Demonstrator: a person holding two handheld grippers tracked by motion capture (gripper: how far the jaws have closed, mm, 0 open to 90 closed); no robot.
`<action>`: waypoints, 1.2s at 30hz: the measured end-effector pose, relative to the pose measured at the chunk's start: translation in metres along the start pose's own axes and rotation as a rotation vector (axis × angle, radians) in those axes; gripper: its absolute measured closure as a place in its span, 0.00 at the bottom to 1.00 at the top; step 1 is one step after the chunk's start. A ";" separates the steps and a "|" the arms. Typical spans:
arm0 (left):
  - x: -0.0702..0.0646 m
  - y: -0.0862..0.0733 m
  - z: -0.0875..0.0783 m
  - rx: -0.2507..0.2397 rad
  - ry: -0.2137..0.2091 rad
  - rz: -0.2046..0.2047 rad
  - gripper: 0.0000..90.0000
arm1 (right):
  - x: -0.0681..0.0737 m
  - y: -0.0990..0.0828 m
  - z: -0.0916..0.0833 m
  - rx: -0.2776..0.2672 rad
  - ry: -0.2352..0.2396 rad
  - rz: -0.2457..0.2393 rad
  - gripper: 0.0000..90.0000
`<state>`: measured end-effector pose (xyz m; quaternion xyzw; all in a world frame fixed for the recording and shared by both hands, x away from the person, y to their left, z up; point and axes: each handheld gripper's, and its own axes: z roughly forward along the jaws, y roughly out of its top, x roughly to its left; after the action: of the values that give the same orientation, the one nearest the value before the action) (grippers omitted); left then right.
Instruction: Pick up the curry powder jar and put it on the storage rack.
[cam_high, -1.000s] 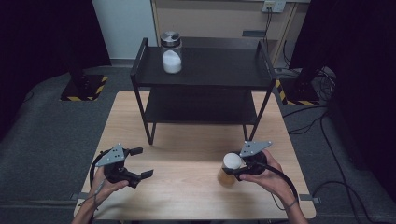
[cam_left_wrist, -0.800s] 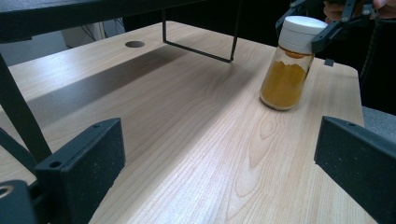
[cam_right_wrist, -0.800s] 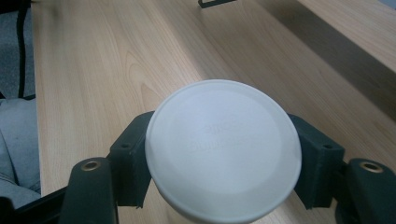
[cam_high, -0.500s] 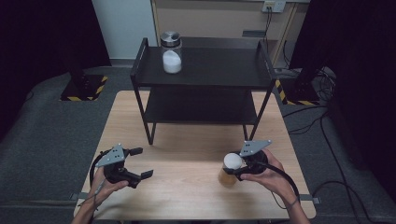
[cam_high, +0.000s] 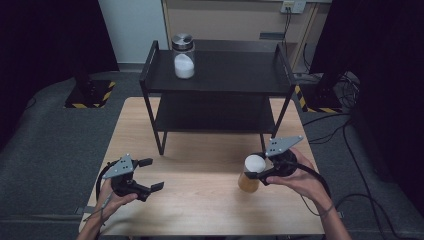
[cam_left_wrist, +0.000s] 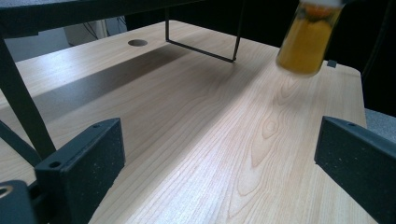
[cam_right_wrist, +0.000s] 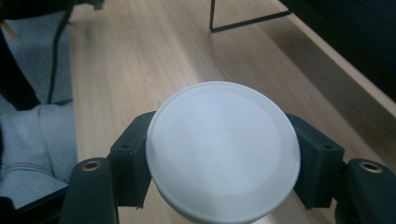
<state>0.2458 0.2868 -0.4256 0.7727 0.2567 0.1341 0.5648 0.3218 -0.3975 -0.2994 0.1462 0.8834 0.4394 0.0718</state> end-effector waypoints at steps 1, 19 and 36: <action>0.000 0.000 0.000 0.000 0.001 0.001 0.01 | -0.001 0.003 -0.003 0.000 0.001 0.002 0.38; 0.002 -0.001 0.001 -0.008 -0.008 -0.019 0.01 | -0.017 0.048 -0.055 -0.098 0.033 0.032 0.38; 0.002 0.000 0.003 0.006 -0.010 -0.015 0.01 | -0.012 0.063 -0.072 -0.124 0.010 0.023 0.38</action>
<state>0.2493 0.2855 -0.4271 0.7732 0.2598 0.1252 0.5648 0.3272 -0.4197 -0.2057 0.1495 0.8532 0.4946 0.0714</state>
